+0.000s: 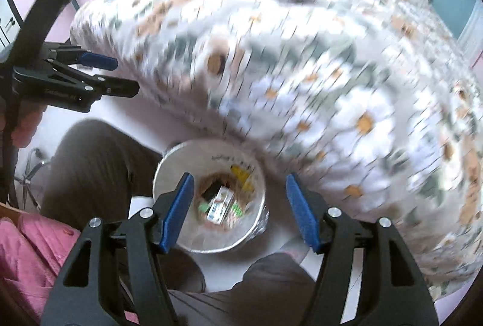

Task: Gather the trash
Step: 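Move both open tools back toward the items on the bed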

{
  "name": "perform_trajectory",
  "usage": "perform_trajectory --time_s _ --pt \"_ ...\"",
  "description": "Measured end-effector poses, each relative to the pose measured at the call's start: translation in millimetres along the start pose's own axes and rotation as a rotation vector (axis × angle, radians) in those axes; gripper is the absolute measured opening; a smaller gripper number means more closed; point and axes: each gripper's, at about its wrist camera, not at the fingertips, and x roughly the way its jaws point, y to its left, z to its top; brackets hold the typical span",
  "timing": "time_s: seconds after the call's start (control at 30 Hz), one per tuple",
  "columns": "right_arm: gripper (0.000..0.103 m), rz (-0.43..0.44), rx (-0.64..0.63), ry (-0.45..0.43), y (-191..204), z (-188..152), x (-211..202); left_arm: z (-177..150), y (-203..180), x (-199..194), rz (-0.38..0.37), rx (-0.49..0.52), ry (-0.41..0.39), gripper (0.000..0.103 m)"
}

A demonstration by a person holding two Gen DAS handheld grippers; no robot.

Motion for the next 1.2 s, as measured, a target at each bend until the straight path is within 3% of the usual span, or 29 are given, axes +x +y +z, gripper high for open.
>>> perform_trajectory --time_s 0.27,0.57,0.93,1.2 --pt "0.064 -0.017 0.006 -0.070 -32.0 36.3 -32.8 44.7 7.3 -25.0 0.063 0.047 -0.073 0.083" --pt "0.064 -0.037 -0.005 -0.120 -63.0 81.0 -47.0 90.3 19.4 -27.7 0.080 0.094 -0.121 0.083" --pt "0.064 0.019 0.049 -0.113 -95.8 139.4 -6.1 150.9 30.0 5.1 0.070 0.082 -0.147 0.084" --pt "0.064 0.015 0.007 -0.086 -107.4 179.4 34.9 185.5 38.2 36.8 0.037 0.058 -0.135 0.084"
